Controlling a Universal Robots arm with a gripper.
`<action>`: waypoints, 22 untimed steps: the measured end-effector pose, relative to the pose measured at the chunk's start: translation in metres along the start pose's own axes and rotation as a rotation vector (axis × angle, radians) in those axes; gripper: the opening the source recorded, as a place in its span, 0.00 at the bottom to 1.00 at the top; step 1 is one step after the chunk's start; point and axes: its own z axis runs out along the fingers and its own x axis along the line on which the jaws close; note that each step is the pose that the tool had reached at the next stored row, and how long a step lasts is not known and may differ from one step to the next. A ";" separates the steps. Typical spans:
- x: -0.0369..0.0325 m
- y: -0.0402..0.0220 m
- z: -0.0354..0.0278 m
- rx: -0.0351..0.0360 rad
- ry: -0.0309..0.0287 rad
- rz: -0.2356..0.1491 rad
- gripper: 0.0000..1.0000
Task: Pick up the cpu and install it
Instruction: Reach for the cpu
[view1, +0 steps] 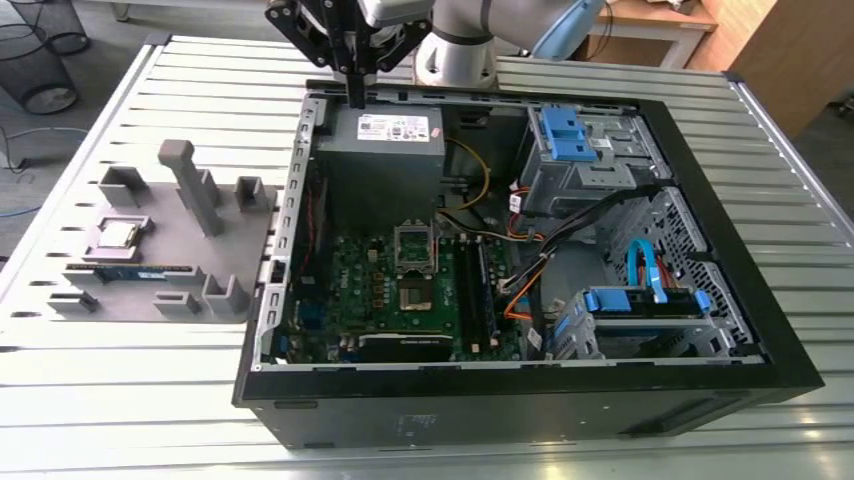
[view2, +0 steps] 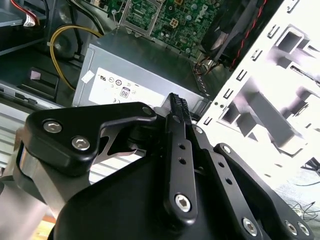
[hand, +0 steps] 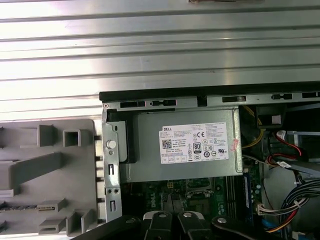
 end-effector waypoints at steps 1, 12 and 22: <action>0.0004 0.0000 0.0000 0.0000 0.0000 0.000 0.11; 0.0046 -0.0003 -0.0001 0.0000 0.0000 0.000 0.11; 0.0142 -0.0011 -0.0004 0.0000 0.0001 0.000 0.11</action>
